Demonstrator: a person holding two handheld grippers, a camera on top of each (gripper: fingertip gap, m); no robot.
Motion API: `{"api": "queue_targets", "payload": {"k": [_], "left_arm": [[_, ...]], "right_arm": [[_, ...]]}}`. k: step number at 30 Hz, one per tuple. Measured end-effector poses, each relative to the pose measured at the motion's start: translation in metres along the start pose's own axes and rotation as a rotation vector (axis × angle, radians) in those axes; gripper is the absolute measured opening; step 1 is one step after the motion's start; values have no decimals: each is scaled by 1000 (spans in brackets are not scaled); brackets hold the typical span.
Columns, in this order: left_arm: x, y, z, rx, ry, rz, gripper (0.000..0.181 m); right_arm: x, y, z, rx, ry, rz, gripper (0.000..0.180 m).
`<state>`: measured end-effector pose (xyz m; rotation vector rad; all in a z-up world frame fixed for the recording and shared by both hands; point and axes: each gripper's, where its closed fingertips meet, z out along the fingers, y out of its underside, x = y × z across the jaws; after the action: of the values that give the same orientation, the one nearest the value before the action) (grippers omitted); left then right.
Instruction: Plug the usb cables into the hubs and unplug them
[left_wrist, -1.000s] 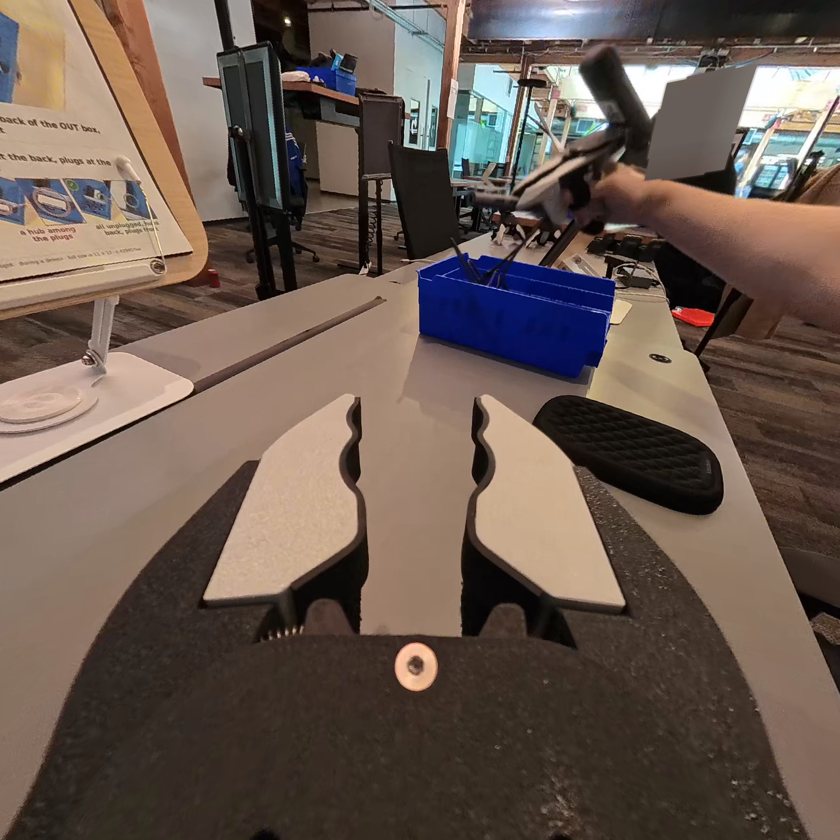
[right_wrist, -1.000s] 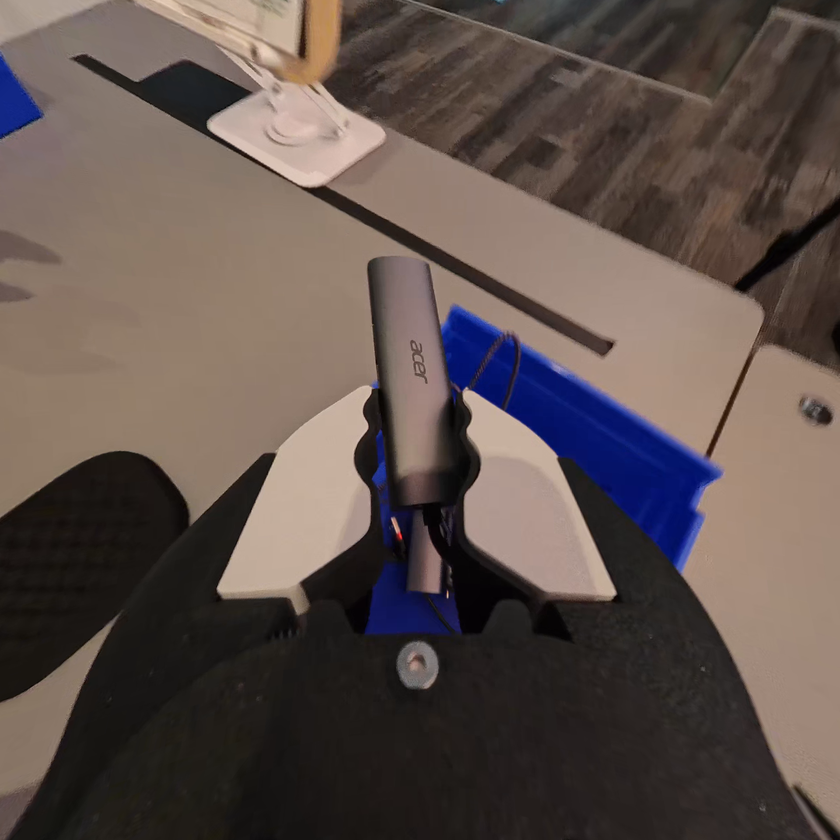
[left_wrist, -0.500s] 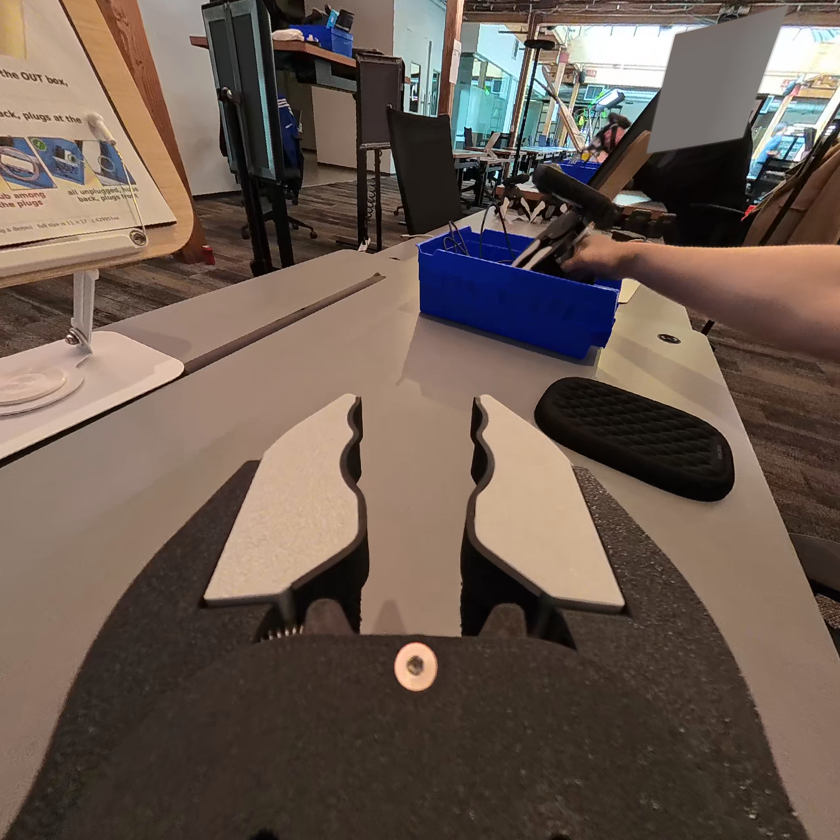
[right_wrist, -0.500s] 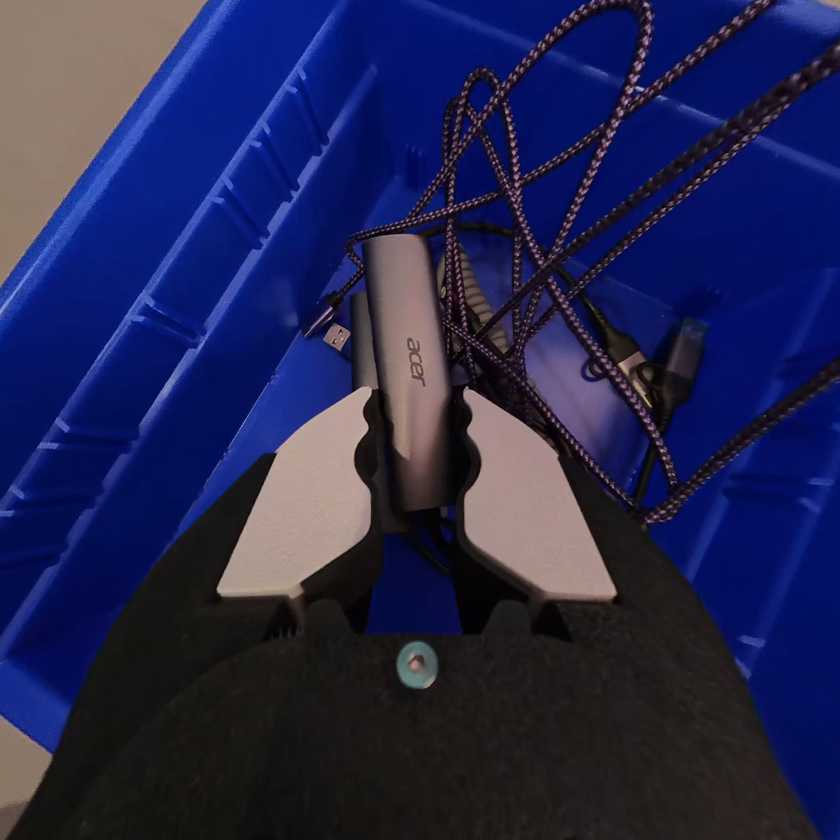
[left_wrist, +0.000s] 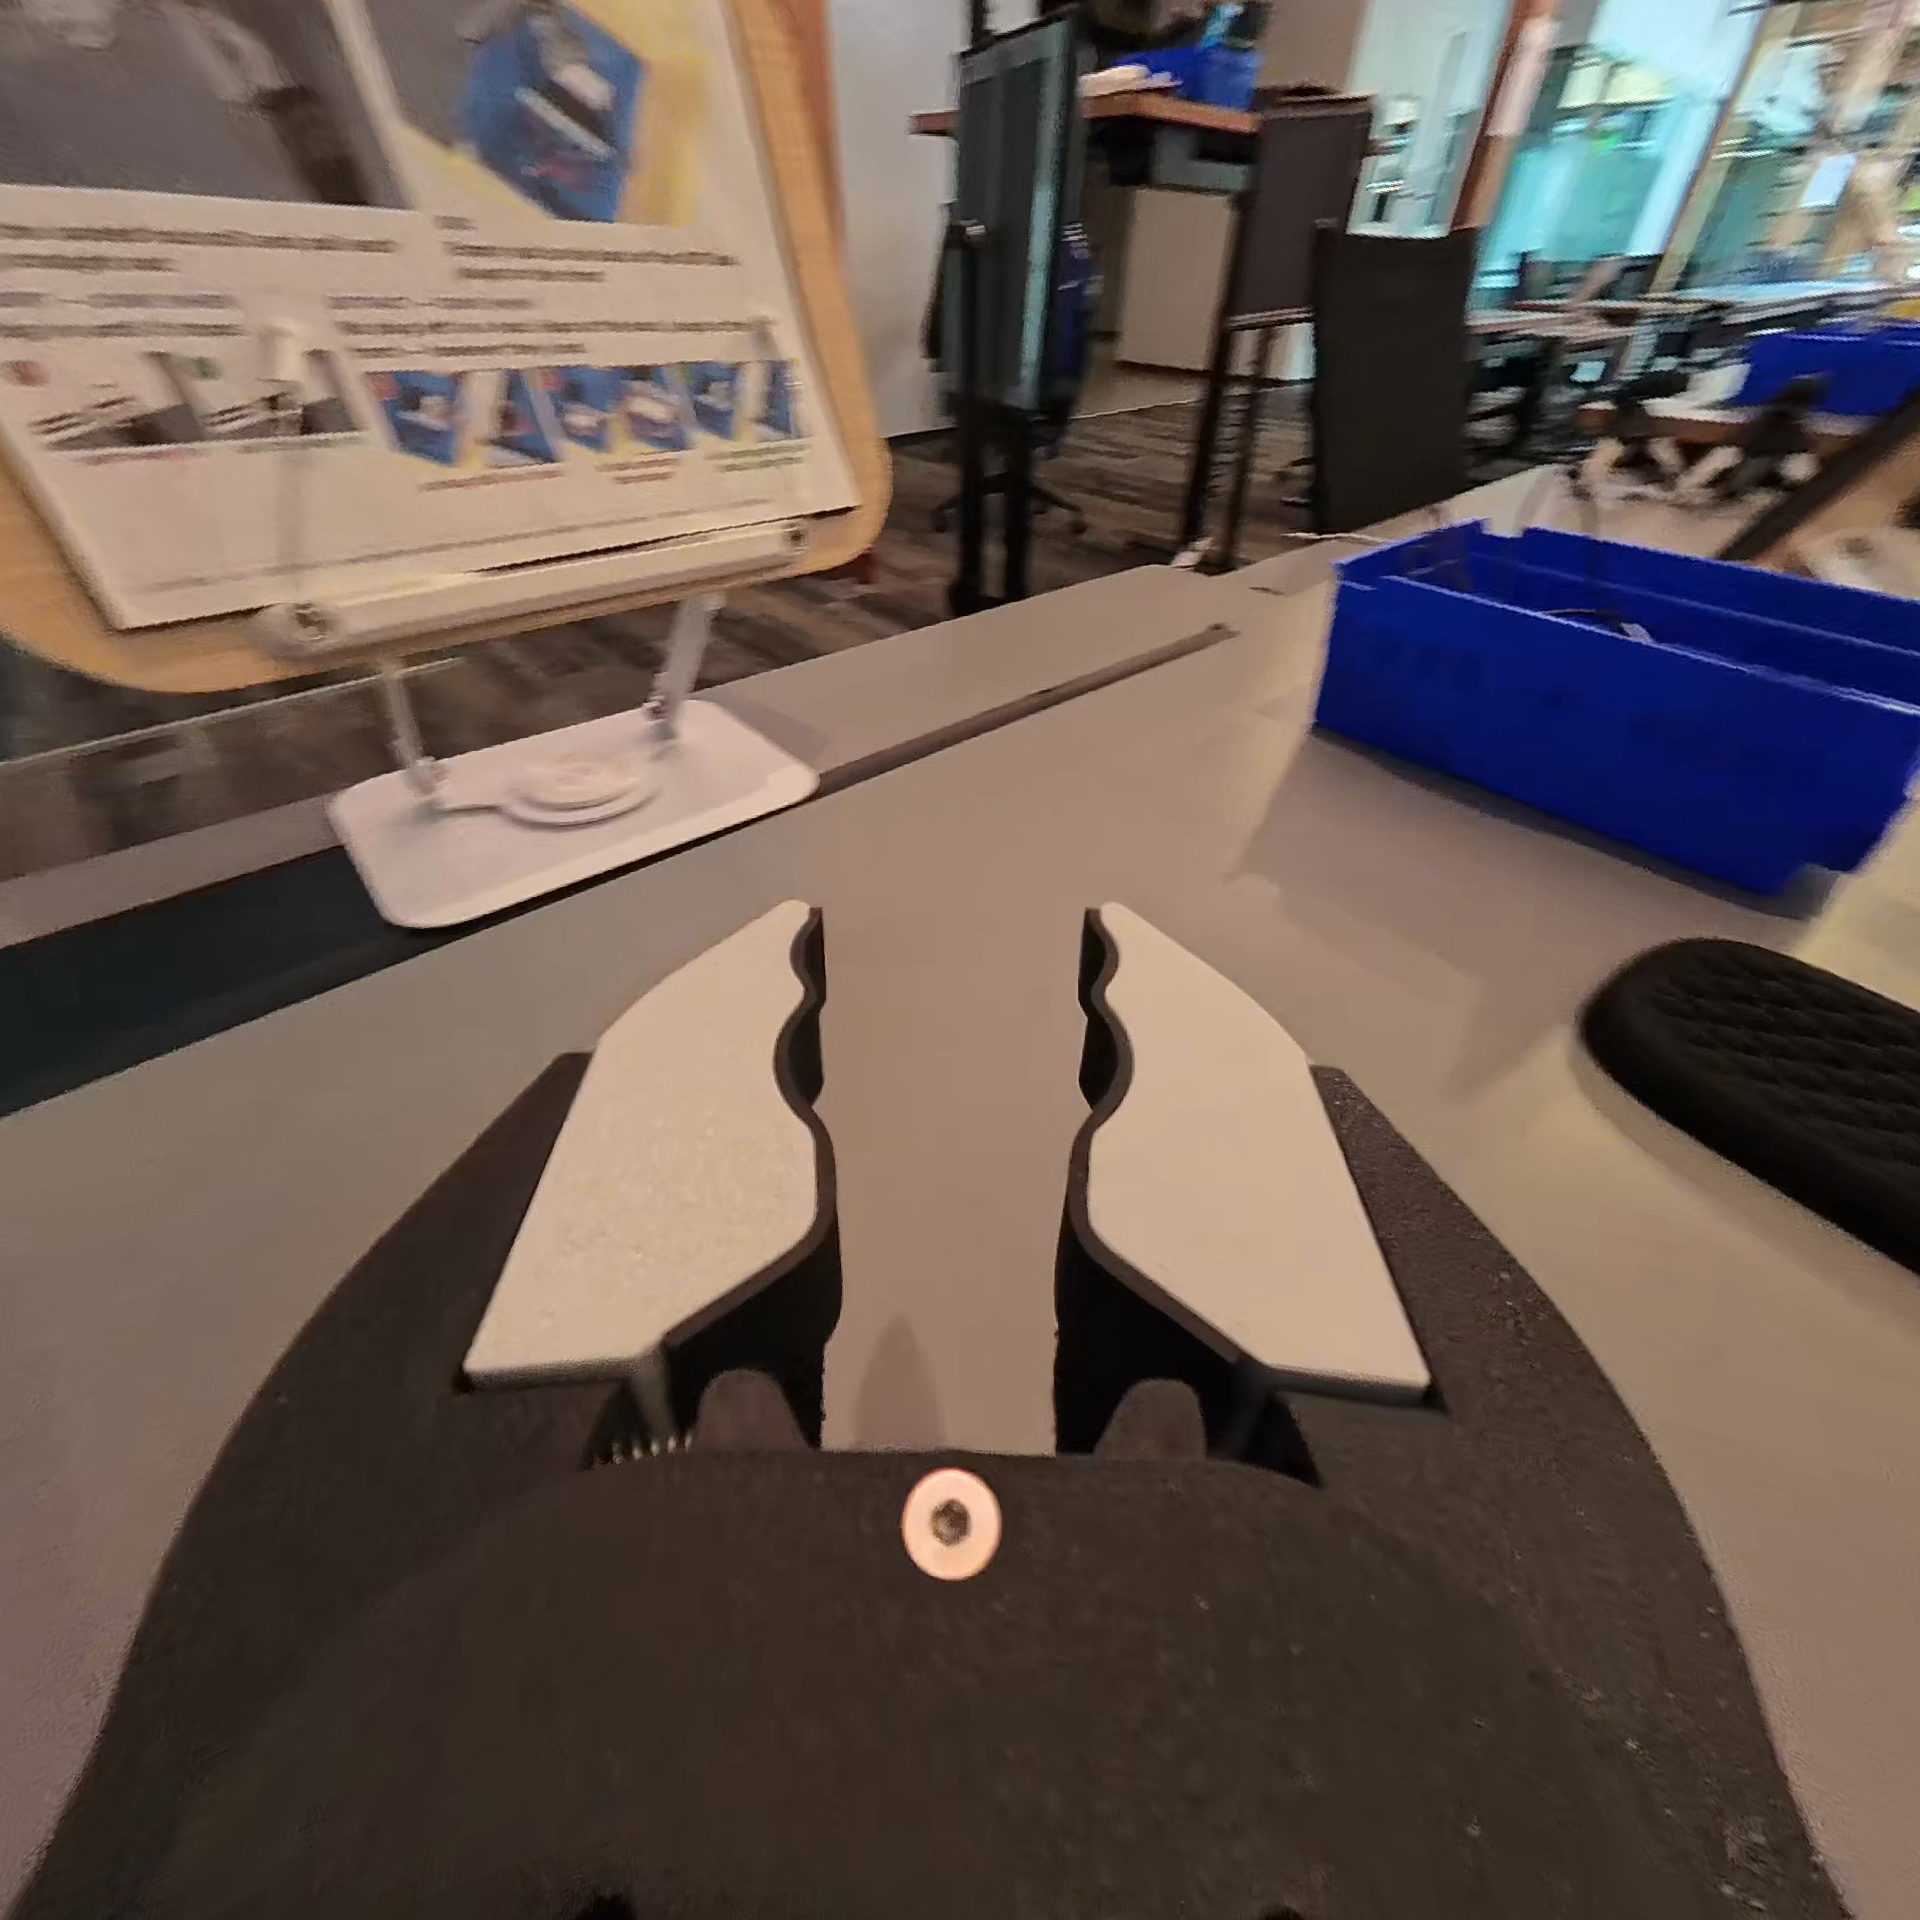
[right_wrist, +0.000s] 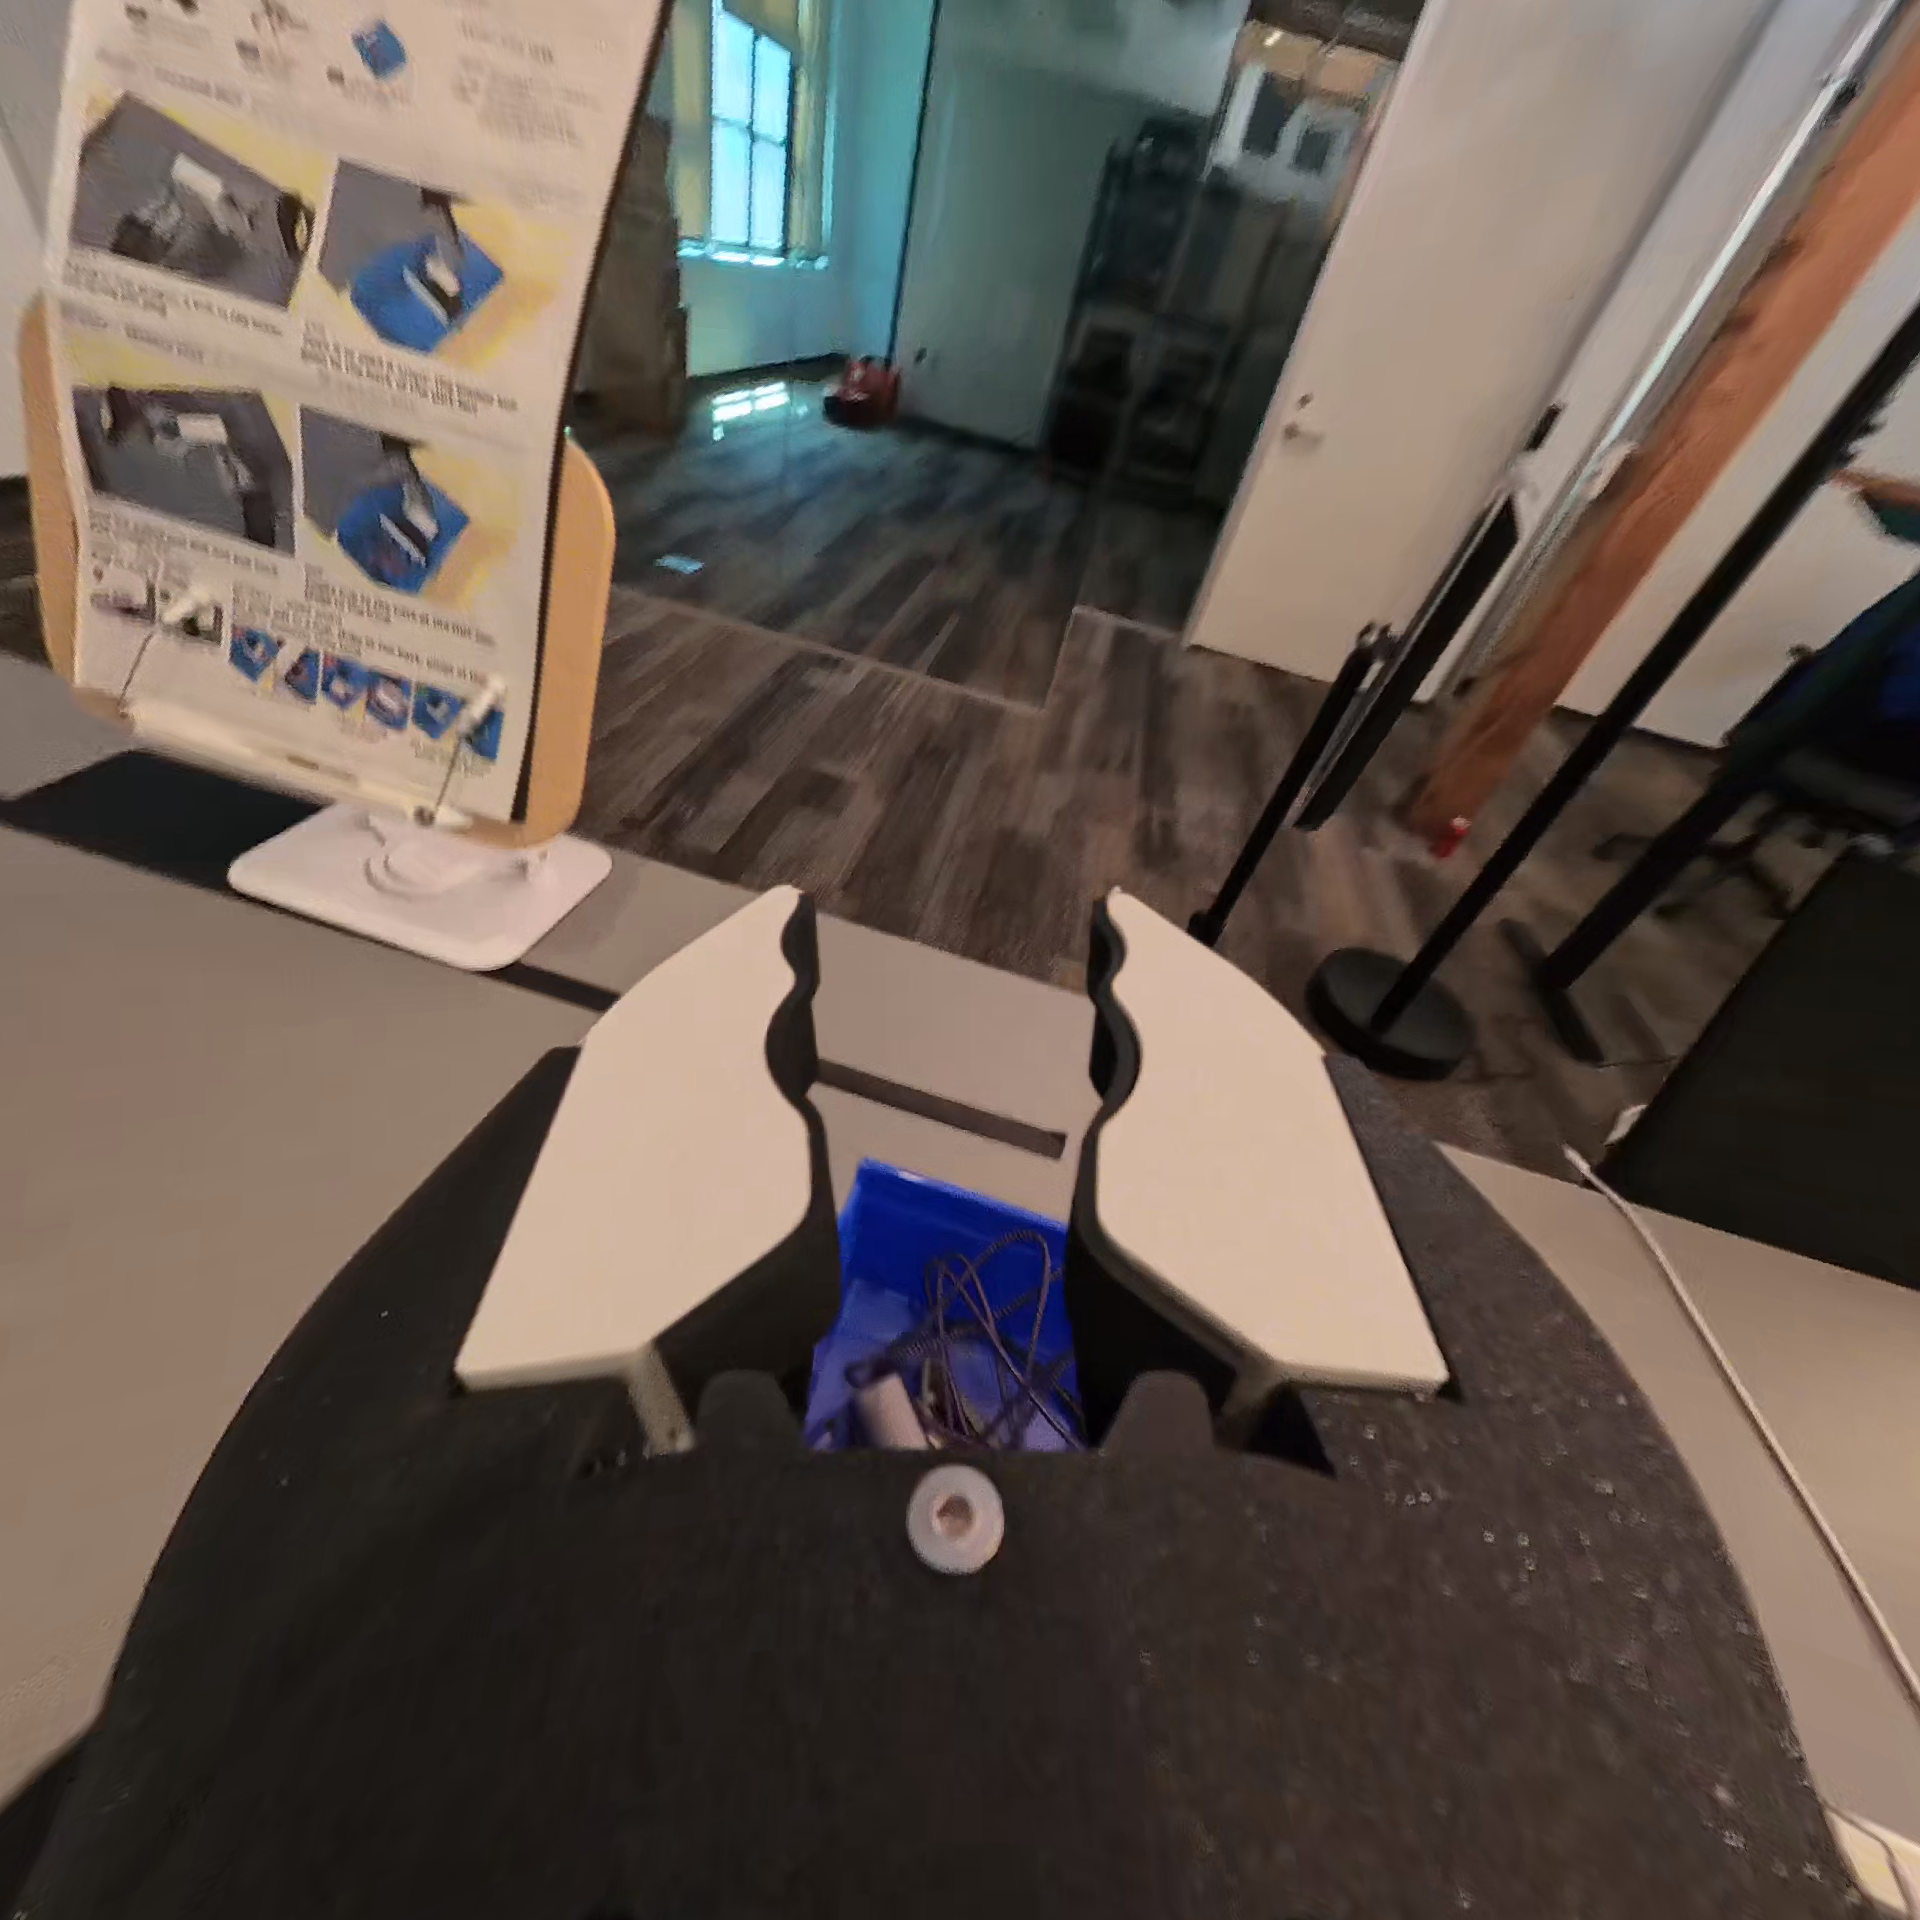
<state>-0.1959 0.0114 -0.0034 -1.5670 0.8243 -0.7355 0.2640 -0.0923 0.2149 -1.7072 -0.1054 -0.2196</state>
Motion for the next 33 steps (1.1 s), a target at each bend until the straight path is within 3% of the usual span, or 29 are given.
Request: {"api": "queue_targets", "payload": {"k": [5,10,16,26,33], "left_arm": [[-25,12,-2,-52,-134,-49,53],[-36,20,-1,-77,-240,-37,66],[-30,37,11,-149,-266,35,70],[-21,37,16,-160,-274,75,75],[-15,33,12,-164,-242,50,73]], "right_arm": [[-86,-4,15,66,37,-27,56],[-174,57,47,51,-7,-7,65],[-232,132,77,-15,-10,41,73],[-251,163,73,-75,-28,60,74],[-206,159,51,-144,12,26,74]]}}
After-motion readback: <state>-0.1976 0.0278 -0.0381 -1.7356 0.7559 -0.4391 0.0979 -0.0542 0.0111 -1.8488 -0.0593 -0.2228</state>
